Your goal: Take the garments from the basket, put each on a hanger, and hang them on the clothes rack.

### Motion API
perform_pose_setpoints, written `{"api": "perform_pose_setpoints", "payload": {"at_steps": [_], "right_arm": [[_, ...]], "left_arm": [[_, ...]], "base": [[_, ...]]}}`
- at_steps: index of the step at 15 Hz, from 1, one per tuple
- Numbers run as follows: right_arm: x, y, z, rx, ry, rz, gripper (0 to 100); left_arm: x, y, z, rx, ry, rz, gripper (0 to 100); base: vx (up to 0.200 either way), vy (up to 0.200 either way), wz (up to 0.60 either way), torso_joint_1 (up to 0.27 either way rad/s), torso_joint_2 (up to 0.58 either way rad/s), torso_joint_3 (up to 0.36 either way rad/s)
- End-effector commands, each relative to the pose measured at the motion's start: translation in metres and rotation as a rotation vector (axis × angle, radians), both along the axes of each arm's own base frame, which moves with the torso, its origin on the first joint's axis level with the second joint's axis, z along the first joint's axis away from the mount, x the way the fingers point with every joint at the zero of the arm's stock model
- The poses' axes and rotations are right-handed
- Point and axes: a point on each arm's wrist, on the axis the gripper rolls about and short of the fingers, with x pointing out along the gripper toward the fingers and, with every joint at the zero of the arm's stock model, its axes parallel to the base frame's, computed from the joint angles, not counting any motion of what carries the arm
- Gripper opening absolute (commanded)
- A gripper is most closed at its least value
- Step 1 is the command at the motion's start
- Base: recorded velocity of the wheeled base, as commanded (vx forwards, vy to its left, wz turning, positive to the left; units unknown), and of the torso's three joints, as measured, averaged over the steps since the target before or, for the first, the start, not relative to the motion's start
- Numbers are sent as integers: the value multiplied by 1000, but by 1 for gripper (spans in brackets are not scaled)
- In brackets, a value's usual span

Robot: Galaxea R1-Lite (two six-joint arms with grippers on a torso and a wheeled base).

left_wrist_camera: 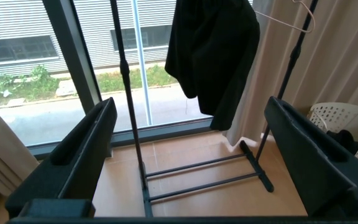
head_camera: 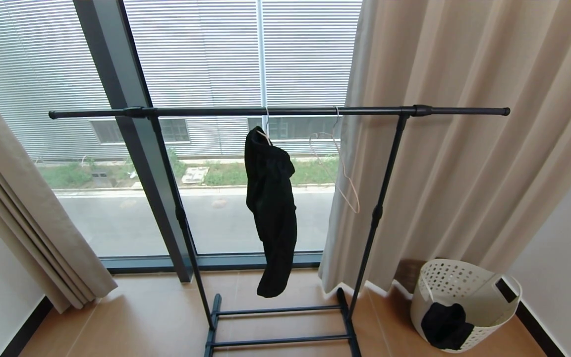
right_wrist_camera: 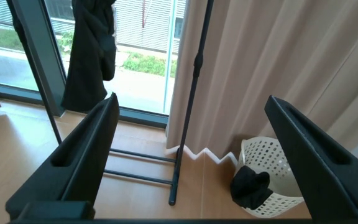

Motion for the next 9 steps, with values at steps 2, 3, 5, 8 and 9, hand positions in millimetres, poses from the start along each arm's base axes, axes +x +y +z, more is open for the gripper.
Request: {"api": "perform_pose_setpoints", "payload": {"at_steps": [2,3,5,8,9], "right_arm": [[0,0,0,0,1,0,100],[0,0,0,-1,-1,0,100],[0,0,0,-1,-1,0,100],[0,0,0,-1,-1,0,100],[0,0,0,-1,-1,0,100]], "left_arm": [[0,0,0,0,1,-2,100],[0,0,0,0,1,0,100],[0,0,0,0,1,-2,100],[0,0,0,0,1,-3,100],[0,0,0,1,0,-3,100]], "base": [[0,0,0,-151,342,183],[0,0,0,-144,344,188],[0,0,0,-158,342,203],[0,0,0,-160,369,204],[0,0,0,-154,383,212]]}}
